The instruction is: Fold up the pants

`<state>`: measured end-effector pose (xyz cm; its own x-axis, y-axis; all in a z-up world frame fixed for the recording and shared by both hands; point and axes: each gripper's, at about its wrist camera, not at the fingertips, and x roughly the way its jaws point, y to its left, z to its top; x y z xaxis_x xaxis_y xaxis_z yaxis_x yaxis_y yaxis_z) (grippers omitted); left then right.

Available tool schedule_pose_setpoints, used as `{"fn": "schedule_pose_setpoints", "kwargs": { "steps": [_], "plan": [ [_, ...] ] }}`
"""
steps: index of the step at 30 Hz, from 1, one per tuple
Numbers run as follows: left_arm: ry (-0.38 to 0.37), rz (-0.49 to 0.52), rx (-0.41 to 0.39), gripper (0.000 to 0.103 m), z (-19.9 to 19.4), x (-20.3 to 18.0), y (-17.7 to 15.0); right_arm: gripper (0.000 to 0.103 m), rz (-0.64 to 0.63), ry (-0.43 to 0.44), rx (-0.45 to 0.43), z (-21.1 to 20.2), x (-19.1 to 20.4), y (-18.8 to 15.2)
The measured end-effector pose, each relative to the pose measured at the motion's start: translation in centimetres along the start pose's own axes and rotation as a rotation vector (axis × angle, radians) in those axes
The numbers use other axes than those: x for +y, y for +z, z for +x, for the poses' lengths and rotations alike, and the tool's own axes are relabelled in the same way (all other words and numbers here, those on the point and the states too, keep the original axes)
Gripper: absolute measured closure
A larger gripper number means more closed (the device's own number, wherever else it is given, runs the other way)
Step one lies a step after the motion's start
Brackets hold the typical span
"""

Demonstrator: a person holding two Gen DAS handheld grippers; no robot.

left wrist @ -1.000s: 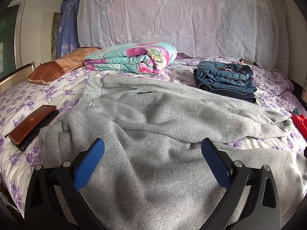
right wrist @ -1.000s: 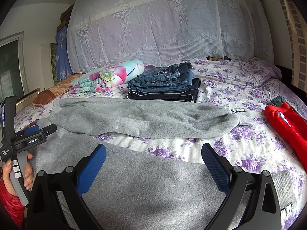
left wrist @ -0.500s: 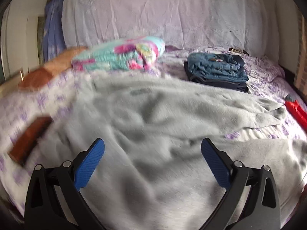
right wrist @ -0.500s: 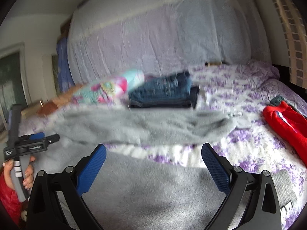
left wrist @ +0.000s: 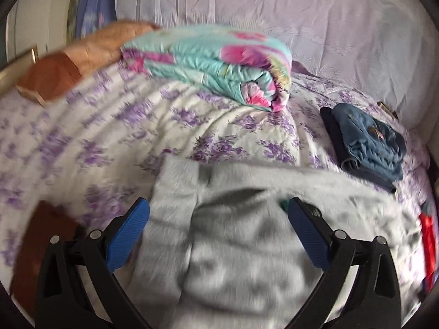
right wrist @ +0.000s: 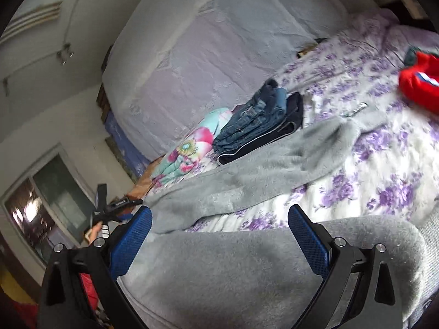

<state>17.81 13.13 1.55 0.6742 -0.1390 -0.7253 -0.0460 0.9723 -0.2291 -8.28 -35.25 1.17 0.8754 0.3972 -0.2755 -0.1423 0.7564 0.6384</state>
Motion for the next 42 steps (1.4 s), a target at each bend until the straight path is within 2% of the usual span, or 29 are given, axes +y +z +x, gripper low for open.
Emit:
{"fn": "schedule_pose_setpoints", "kwargs": {
  "steps": [4, 7, 11, 14, 17, 20, 24, 27, 30, 37, 38, 42],
  "plan": [
    [-0.045, -0.066, 0.019, 0.005, 2.1, 0.4, 1.0, 0.003, 0.031, -0.018, 0.004, 0.0, -0.4, 0.0],
    [-0.079, -0.132, -0.004, 0.005, 2.5, 1.2, 1.0, 0.003, 0.03, -0.037, 0.016, 0.3, -0.4, -0.1],
    [-0.201, -0.26, -0.056, 0.005, 1.2, 3.4, 0.0, 0.003, 0.029, -0.059, 0.037, 0.9, -0.6, 0.0],
    [-0.307, -0.41, -0.07, 0.005, -1.0, 5.0, -0.9, 0.003, 0.035, -0.074, 0.051, 1.3, -0.7, 0.0],
    [-0.378, -0.419, -0.014, 0.005, -2.2, 3.7, -0.2, 0.003, 0.037, -0.082, 0.06, 1.6, -0.8, 0.0],
    [-0.381, -0.36, 0.055, 0.005, -2.0, 1.2, 1.1, 0.003, 0.031, -0.085, 0.058, 1.7, -0.7, 0.0],
    [-0.303, -0.347, 0.096, 0.005, 0.0, 0.6, 1.9, 0.003, 0.022, -0.085, 0.041, 1.3, -0.5, -0.1],
    [-0.286, -0.405, 0.071, 0.005, 0.1, 2.7, 1.3, 0.003, 0.023, -0.078, 0.034, 1.1, -0.5, -0.1],
    [-0.194, -0.416, 0.007, 0.005, -1.0, 5.2, 0.9, 0.003, 0.028, -0.07, 0.035, 1.1, -0.7, 0.0],
    [-0.035, -0.295, 0.053, 0.005, 2.1, 6.0, 1.7, 0.003, 0.029, -0.068, 0.034, 1.0, -0.7, 0.0],
    [-0.033, -0.299, 0.046, 0.005, 2.4, 6.1, 1.7, 0.003, 0.029, -0.069, 0.034, 1.1, -0.7, 0.0],
    [-0.112, -0.333, 0.011, 0.005, 3.4, 6.4, 1.3, 0.003, 0.023, -0.071, 0.03, 1.1, -0.6, 0.0]
  ]
}}
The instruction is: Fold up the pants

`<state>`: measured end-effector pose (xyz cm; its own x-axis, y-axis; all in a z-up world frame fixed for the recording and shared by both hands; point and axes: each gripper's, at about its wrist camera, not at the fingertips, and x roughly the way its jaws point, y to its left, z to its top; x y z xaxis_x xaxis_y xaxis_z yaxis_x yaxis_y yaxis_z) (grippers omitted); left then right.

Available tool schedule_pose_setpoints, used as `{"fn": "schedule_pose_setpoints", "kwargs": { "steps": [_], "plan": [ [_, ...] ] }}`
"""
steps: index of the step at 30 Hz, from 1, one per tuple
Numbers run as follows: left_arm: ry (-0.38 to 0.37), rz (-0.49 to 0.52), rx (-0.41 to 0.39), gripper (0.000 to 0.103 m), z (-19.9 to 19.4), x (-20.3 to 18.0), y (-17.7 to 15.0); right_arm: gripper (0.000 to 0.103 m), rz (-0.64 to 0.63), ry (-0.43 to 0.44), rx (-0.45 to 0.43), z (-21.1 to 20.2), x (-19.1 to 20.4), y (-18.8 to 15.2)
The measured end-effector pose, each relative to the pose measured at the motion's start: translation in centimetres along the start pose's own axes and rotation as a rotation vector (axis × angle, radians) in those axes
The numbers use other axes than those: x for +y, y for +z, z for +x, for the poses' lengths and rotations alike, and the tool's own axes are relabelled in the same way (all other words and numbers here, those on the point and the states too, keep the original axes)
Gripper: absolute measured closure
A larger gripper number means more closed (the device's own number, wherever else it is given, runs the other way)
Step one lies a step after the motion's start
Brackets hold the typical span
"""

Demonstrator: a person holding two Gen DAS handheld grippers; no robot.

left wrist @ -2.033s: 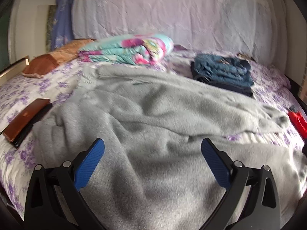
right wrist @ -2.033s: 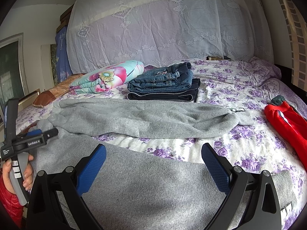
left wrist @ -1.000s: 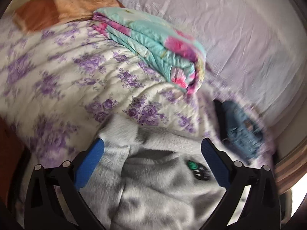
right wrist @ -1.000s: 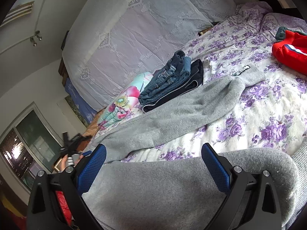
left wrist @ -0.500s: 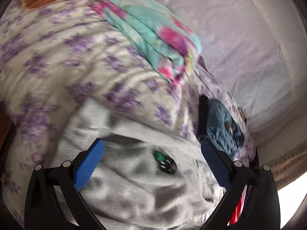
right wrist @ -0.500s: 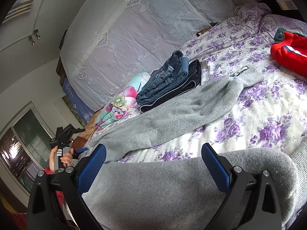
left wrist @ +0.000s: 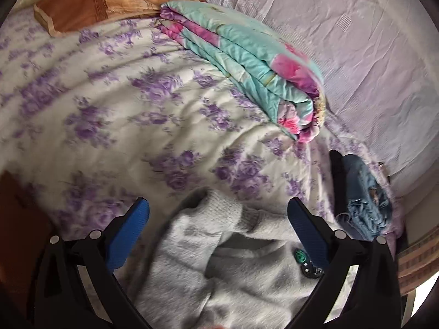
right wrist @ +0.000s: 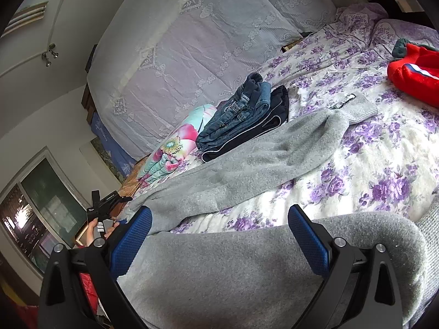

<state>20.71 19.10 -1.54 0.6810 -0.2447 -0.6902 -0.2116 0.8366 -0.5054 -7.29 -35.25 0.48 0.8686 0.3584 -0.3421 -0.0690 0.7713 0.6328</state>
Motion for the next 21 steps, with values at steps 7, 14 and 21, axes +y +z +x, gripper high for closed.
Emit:
{"fn": "schedule_pose_setpoints", "kwargs": {
  "steps": [7, 14, 21],
  "plan": [
    [0.029, 0.108, -0.047, 0.022, 0.1, -1.6, -0.9, 0.003, 0.0, -0.018, -0.002, 0.1, 0.0, 0.2],
    [-0.028, 0.078, -0.077, 0.037, -1.1, -0.5, -1.0, 0.003, -0.024, -0.02, 0.0, -0.5, 1.4, 1.4],
    [-0.069, 0.068, -0.087, 0.044, -1.7, -0.2, -1.2, 0.003, -0.119, -0.084, 0.09, 2.3, 3.8, 6.7]
  ]
}}
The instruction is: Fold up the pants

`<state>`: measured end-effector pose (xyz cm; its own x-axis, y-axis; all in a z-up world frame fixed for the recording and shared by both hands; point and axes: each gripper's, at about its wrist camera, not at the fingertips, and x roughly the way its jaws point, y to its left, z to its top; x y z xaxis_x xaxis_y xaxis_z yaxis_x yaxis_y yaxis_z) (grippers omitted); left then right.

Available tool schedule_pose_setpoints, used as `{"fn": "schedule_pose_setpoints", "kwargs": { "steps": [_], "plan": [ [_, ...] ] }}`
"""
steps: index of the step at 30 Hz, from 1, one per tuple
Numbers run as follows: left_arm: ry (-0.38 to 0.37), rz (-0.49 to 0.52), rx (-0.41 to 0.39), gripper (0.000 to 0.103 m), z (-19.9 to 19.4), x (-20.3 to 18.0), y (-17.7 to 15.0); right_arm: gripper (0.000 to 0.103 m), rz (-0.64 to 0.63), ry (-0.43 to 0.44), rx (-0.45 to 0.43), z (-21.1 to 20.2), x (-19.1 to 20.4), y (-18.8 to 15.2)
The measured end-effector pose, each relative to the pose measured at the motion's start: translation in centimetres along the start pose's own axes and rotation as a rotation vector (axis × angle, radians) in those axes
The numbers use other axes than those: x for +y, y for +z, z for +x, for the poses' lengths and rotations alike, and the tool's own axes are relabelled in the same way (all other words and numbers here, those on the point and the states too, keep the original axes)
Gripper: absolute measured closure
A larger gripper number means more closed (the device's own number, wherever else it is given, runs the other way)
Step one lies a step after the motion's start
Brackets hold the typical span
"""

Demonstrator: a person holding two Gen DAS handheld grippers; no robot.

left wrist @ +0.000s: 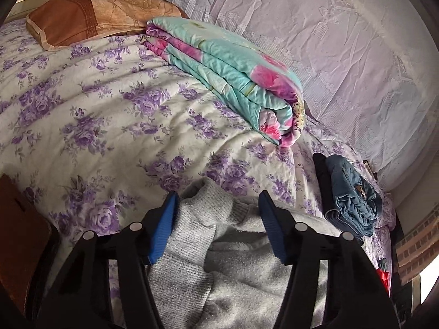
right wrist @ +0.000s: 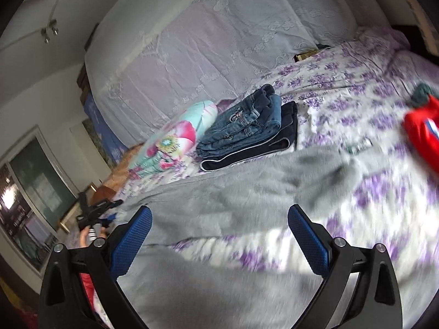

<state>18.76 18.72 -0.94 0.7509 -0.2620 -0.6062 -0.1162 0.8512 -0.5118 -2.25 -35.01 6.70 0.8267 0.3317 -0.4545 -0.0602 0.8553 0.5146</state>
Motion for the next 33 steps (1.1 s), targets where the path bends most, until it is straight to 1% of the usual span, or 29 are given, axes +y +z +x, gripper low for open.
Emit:
{"fn": "schedule_pose_setpoints", "kwargs": {
  "steps": [2, 4, 5, 6, 7, 8, 10, 11, 13, 14, 15, 16, 17, 18, 19, 20, 24, 27, 29, 30, 31, 32, 33],
  "plan": [
    [0.006, 0.005, -0.004, 0.043, 0.0, -0.1, -0.1, 0.003, -0.026, -0.029, 0.053, 1.9, -0.1, 1.5],
    [0.018, 0.013, -0.01, 0.037, -0.1, -0.2, -0.1, 0.003, -0.042, -0.067, 0.129, 4.7, -0.6, 2.9],
    [0.032, 0.016, -0.014, 0.036, -0.1, -0.3, -0.2, 0.004, -0.038, -0.077, 0.151, 5.8, -0.9, 3.3],
    [0.038, 0.017, -0.017, 0.032, -0.1, -0.3, -0.2, 0.004, -0.057, -0.096, 0.167, 7.0, -1.0, 3.8],
    [0.042, 0.017, -0.021, 0.028, -0.2, -0.3, -0.2, 0.005, -0.113, -0.126, 0.178, 8.2, -0.6, 4.2],
    [0.044, 0.015, -0.025, 0.026, -0.2, -0.2, -0.1, 0.006, -0.223, -0.17, 0.197, 9.7, 0.1, 4.6],
    [0.046, 0.008, -0.028, 0.02, -0.3, 0.0, -0.1, 0.006, -0.385, -0.213, 0.23, 11.9, 1.2, 4.6],
    [0.046, -0.001, -0.025, 0.019, -0.2, 0.2, -0.1, 0.006, -0.49, -0.23, 0.261, 13.6, 1.8, 4.6],
    [0.038, -0.011, -0.016, 0.019, 0.0, 0.4, 0.0, 0.006, -0.603, -0.243, 0.292, 15.8, 2.6, 4.8],
    [0.033, -0.016, -0.008, 0.019, 0.2, 0.5, 0.0, 0.007, -0.645, -0.233, 0.309, 17.0, 2.8, 5.1],
    [0.03, -0.018, -0.003, 0.019, 0.3, 0.5, 0.1, 0.012, -0.663, -0.21, 0.321, 17.8, 3.0, 5.4],
    [0.028, -0.017, 0.002, 0.019, 0.5, 0.6, 0.1, 0.02, -0.666, -0.186, 0.334, 18.8, 3.0, 5.9],
    [0.027, -0.016, 0.005, 0.019, 0.5, 0.5, 0.1, 0.025, -0.653, -0.154, 0.349, 19.7, 3.0, 6.4],
    [0.027, -0.012, 0.009, 0.019, 0.7, 0.4, 0.0, 0.035, -0.634, -0.122, 0.363, 20.8, 2.8, 6.9],
    [0.028, -0.009, 0.013, 0.019, 0.8, 0.4, 0.0, 0.041, -0.619, -0.104, 0.377, 21.8, 2.6, 7.2],
    [0.029, -0.005, 0.017, 0.019, 1.0, 0.4, 0.0, 0.048, -0.607, -0.083, 0.409, 23.1, 2.2, 7.3],
    [0.024, -0.008, 0.031, 0.019, 1.4, 0.4, 0.1, 0.048, -0.658, -0.094, 0.451, 25.8, 1.9, 5.9],
    [0.023, 0.0, 0.044, 0.019, 1.8, 0.3, 0.1, 0.047, -0.646, -0.075, 0.493, 27.1, 1.1, 5.0],
    [0.023, 0.009, 0.055, 0.019, 2.1, 0.1, 0.1, 0.047, -0.647, -0.07, 0.5, 27.1, 1.1, 5.0],
    [0.02, 0.013, 0.058, 0.019, 2.1, 0.0, 0.1, 0.056, -0.653, -0.071, 0.502, 27.0, 1.2, 5.0],
    [0.017, 0.017, 0.06, 0.02, 2.2, 0.0, 0.1, 0.063, -0.673, -0.068, 0.501, 26.7, 1.7, 4.7],
    [0.016, 0.021, 0.057, 0.021, 2.2, -0.1, 0.1, 0.076, -0.704, -0.079, 0.497, 26.5, 2.4, 4.3],
    [0.015, 0.023, 0.052, 0.023, 2.0, -0.1, 0.0, 0.092, -0.751, -0.116, 0.484, 25.9, 3.3, 3.8]
  ]
}}
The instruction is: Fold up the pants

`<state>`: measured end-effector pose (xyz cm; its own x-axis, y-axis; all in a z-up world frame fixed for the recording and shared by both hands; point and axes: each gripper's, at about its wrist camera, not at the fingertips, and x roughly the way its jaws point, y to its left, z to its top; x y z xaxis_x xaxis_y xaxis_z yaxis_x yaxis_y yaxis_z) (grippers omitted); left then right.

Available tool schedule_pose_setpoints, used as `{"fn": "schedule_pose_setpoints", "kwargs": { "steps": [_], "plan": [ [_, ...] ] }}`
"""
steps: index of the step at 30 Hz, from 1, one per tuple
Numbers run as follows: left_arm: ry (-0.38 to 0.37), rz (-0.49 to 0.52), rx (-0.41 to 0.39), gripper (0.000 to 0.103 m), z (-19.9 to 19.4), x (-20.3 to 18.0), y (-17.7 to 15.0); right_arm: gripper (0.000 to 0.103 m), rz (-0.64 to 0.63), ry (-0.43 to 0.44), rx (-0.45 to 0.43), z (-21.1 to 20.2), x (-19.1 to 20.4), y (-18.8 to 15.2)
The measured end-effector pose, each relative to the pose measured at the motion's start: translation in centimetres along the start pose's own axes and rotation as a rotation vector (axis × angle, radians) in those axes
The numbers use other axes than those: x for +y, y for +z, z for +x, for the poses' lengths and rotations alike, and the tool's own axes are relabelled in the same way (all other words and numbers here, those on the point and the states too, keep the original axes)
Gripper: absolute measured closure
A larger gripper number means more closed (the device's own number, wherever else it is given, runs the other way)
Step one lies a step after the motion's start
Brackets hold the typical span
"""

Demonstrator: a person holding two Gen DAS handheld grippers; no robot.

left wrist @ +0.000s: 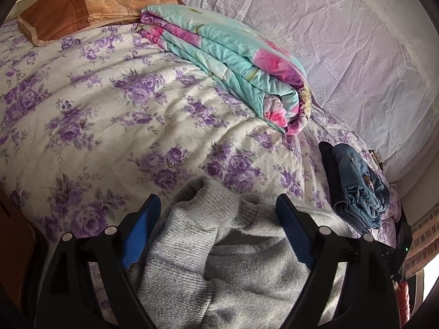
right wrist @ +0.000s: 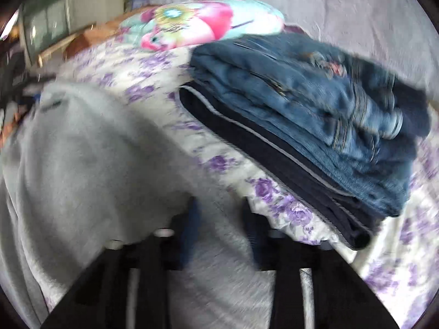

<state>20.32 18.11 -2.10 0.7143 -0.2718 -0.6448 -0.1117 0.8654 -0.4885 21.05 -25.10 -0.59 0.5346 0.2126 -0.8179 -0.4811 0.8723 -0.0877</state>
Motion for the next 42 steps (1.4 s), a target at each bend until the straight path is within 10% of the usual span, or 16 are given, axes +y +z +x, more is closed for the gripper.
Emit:
{"fn": "schedule_pose_setpoints", "kwargs": {
  "steps": [7, 13, 20, 27, 34, 42],
  "plan": [
    [-0.05, -0.025, -0.062, 0.041, -1.5, 0.6, -0.1, 0.096, -0.02, -0.138, -0.146, -9.1, 4.5, -1.5],
    [-0.191, -0.14, -0.146, 0.03, -7.0, 2.7, -2.3, 0.096, -0.131, -0.234, -0.269, -18.7, 12.7, -6.2],
    [-0.282, -0.259, -0.037, 0.023, -12.4, 3.7, -6.1, 0.096, -0.104, -0.216, -0.274, -20.4, 15.5, -11.2],
    [-0.29, -0.31, 0.117, 0.023, -7.2, 1.0, -4.9, 0.096, -0.071, -0.2, -0.302, -20.7, 16.2, -11.9],
    [-0.312, -0.341, 0.128, 0.074, -5.8, 1.0, -3.2, 0.096, -0.071, -0.208, -0.323, -21.5, 16.6, -12.9],
    [-0.363, -0.149, 0.083, 0.079, -15.1, 0.3, -6.2, 0.096, -0.074, -0.214, -0.365, -25.3, 18.8, -16.8]
  ]
}}
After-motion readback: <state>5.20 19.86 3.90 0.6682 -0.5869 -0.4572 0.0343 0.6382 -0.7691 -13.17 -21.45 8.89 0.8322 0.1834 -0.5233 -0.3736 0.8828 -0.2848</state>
